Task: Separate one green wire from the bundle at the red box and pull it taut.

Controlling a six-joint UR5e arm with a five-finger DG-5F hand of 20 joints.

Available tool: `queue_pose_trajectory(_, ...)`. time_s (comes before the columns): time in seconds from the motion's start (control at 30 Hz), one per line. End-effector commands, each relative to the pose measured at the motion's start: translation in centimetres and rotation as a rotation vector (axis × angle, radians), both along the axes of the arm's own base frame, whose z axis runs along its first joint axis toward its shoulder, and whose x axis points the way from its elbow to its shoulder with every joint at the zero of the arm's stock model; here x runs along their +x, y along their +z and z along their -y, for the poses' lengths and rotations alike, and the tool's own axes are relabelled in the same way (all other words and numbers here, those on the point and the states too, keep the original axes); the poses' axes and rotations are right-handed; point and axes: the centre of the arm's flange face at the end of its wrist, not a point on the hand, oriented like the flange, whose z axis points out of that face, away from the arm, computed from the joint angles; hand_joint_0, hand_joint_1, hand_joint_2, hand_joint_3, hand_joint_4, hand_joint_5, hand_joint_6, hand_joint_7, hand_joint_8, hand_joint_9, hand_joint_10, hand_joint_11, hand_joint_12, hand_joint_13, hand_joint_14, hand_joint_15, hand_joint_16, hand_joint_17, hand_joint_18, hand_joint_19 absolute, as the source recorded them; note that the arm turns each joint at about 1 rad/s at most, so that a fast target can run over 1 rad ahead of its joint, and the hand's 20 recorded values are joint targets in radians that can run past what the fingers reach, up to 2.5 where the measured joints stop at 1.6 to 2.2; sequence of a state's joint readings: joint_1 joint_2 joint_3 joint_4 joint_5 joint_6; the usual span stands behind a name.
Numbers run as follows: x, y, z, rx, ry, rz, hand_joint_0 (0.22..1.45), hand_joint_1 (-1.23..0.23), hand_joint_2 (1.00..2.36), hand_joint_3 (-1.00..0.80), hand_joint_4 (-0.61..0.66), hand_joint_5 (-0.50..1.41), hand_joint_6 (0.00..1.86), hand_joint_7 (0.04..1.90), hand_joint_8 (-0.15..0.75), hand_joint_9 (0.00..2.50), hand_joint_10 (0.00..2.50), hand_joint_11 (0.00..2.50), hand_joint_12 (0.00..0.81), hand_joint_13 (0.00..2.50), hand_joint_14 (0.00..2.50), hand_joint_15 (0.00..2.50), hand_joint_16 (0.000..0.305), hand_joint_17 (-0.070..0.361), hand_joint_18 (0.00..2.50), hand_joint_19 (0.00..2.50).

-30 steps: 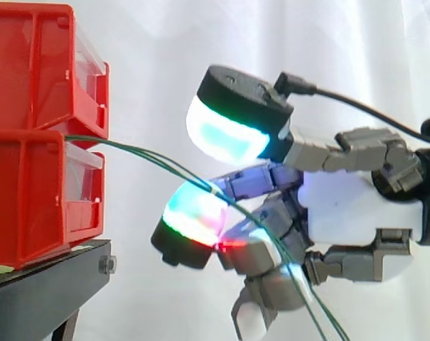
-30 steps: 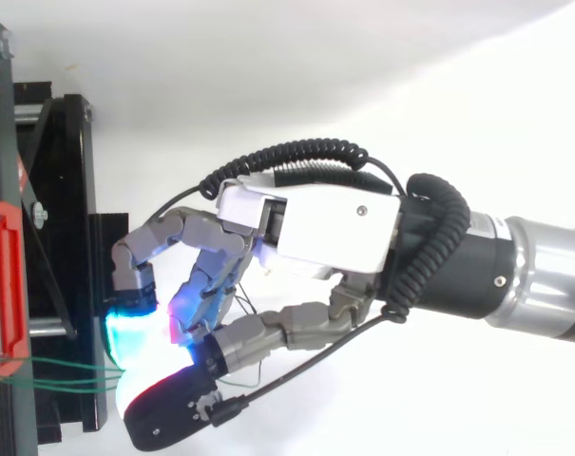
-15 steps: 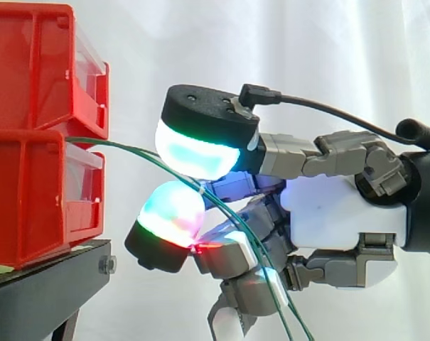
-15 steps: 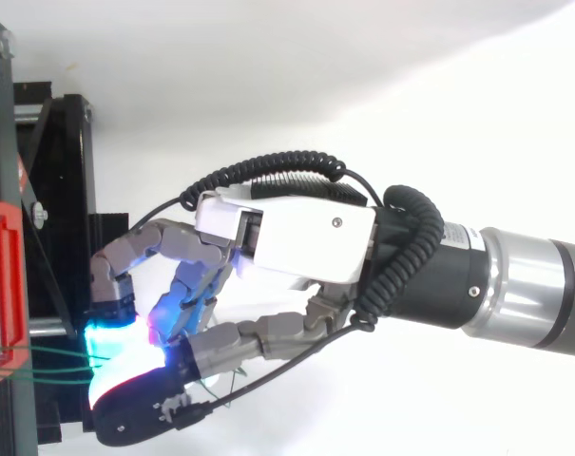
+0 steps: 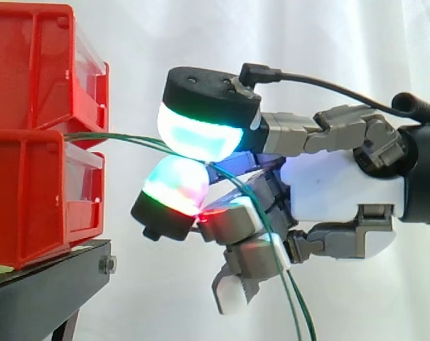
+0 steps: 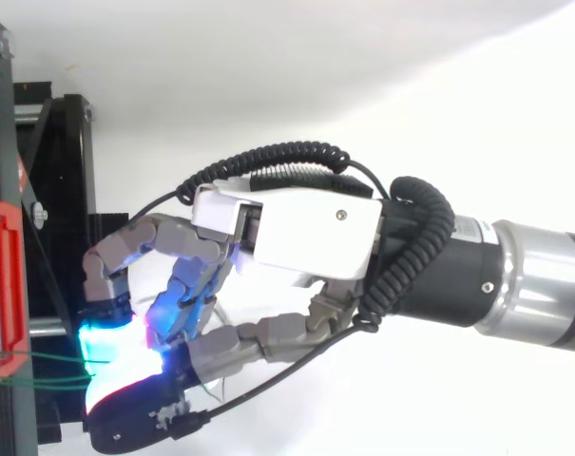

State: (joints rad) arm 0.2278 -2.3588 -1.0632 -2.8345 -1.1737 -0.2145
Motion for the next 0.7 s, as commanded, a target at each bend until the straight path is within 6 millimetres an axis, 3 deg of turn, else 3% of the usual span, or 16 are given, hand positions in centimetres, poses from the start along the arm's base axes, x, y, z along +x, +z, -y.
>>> queue_pose_trajectory(0.0,-0.6,0.9,0.2,-0.006,0.002,-0.03,0.72,-0.8,1.01,-0.44,0.18,-0.22,0.91,1.26,0.368,1.19,0.03,1.26,0.374,1.38,0.03,0.99,0.06,0.135,0.98,0.45)
queue_pose_trajectory(0.1,-1.3,2.1,0.4,-0.016,0.001,-0.062,0.75,-0.8,1.0,-0.5,0.19,-0.22,0.91,1.24,0.373,1.22,0.02,1.31,0.372,1.38,0.03,1.0,0.059,0.132,0.98,0.45)
queue_pose_trajectory(0.53,-1.4,2.6,0.5,-0.016,-0.003,-0.086,0.63,-0.71,1.0,-0.5,0.22,-0.2,0.92,1.21,0.371,1.29,0.02,1.37,0.382,1.39,0.03,1.0,0.058,0.13,0.99,0.47)
queue_pose_trajectory(0.67,-1.5,2.6,0.5,-0.012,-0.003,-0.093,0.61,-0.78,1.0,-0.5,0.23,-0.2,0.92,1.21,0.364,1.29,0.02,1.37,0.379,1.39,0.03,0.99,0.058,0.131,1.0,0.46)
